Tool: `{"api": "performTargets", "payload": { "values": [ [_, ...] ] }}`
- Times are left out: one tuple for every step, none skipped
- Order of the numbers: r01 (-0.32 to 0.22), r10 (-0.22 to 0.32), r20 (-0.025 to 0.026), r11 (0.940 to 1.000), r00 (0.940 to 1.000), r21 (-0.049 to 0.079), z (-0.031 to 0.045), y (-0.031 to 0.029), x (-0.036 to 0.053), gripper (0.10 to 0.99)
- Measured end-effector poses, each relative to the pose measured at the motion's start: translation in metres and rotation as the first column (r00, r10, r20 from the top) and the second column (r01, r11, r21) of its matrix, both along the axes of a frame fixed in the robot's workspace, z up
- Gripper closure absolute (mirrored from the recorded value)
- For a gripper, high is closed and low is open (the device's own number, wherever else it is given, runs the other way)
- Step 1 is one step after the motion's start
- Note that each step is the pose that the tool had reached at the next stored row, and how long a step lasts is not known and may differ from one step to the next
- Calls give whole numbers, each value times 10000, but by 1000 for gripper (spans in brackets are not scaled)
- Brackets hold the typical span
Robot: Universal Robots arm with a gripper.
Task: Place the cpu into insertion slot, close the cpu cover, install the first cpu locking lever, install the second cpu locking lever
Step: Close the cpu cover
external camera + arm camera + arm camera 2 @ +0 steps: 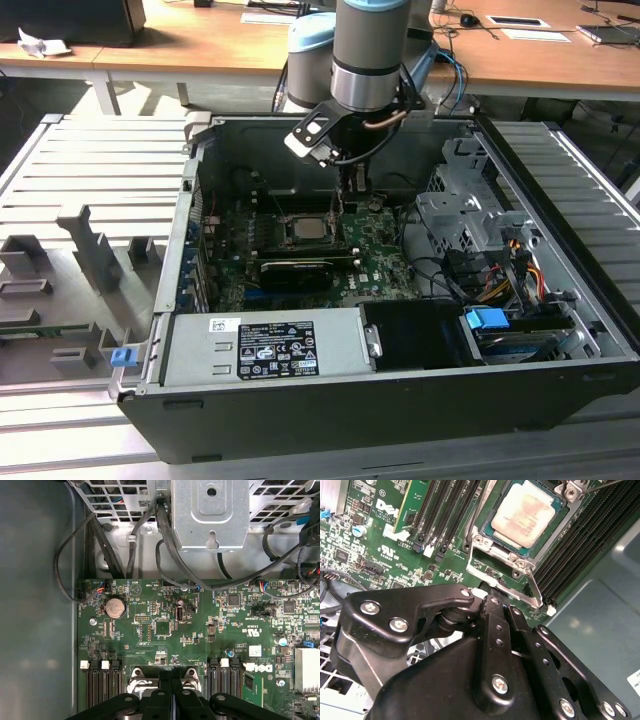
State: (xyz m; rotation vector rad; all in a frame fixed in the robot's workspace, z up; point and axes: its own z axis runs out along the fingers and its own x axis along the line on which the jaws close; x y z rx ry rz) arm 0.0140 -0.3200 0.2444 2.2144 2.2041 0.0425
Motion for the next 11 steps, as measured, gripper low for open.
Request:
{"api": "performTargets", "payload": {
  "values": [
    [0,0,0,10000,10000,0,0,0,-6,980],
    [0,0,0,10000,10000,0,0,0,-10,980],
    [0,0,0,10000,10000,0,0,0,-15,980],
    [0,0,0,10000,10000,1,0,0,-23,980],
    [1,-1,1,10000,10000,0,0,0,-29,980],
    [1,-1,1,10000,10000,0,0,0,-34,980],
    [1,-1,0,10000,10000,0,0,0,-39,980],
    [1,-1,1,10000,10000,0,0,0,-43,980],
    [0,0,0,10000,10000,0,0,0,-47,980],
    [1,-1,0,10000,10000,0,0,0,-51,980],
    [1,-1,0,10000,10000,1,0,0,-54,980]
  ]
}}
